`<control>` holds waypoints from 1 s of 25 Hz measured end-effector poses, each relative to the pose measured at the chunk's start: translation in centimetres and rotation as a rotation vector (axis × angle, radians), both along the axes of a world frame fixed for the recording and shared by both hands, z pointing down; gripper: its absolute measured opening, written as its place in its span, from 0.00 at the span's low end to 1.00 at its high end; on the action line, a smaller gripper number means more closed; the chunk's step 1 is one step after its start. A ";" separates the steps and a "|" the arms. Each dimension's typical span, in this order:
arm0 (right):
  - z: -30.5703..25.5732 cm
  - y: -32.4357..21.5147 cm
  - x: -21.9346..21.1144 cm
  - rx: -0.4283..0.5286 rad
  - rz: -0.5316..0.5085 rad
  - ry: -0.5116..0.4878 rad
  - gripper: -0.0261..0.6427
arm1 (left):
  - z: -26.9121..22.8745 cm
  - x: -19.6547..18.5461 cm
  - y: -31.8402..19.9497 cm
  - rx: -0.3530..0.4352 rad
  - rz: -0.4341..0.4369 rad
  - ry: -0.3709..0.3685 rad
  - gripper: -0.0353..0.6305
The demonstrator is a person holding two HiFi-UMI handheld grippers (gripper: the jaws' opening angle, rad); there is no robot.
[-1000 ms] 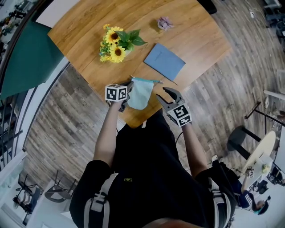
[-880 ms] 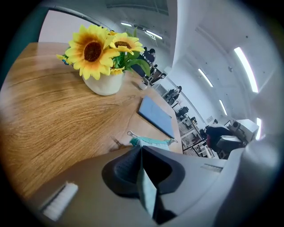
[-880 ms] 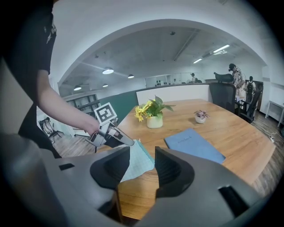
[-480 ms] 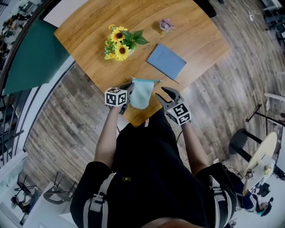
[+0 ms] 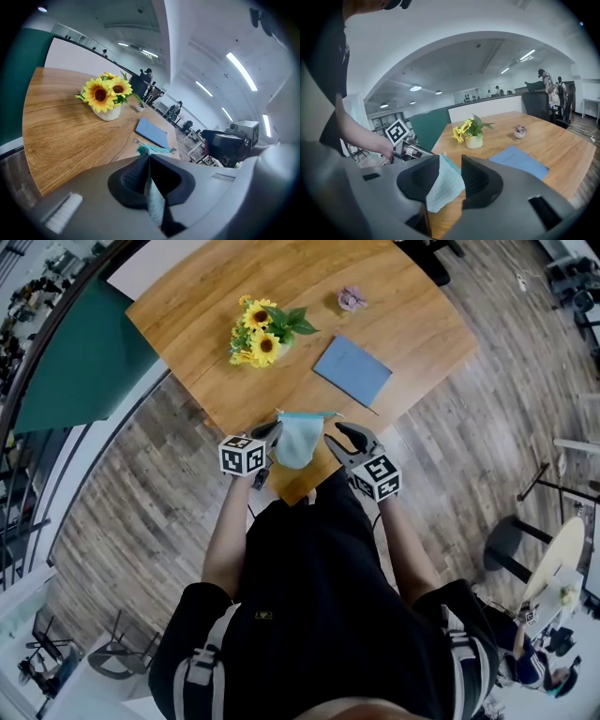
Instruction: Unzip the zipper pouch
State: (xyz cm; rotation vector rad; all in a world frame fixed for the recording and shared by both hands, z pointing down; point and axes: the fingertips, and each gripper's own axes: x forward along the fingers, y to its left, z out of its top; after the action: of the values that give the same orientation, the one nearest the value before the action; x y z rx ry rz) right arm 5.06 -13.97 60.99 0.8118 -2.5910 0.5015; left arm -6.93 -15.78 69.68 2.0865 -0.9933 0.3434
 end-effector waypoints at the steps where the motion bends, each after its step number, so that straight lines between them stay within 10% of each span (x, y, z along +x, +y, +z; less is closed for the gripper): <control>1: -0.2 0.2 -0.1 0.004 0.000 -0.001 0.26 | -0.3 -0.1 0.2 0.009 -0.001 -0.002 0.06; 25: -2.8 4.9 -4.1 0.050 -0.091 -0.008 0.25 | -6.4 -1.5 4.3 0.267 0.091 -0.223 0.06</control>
State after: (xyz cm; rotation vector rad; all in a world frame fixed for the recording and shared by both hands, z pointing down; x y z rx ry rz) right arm 0.97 -9.12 58.16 0.7051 -2.6428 0.4162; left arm -8.46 -11.46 63.27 2.3785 -1.1269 0.5242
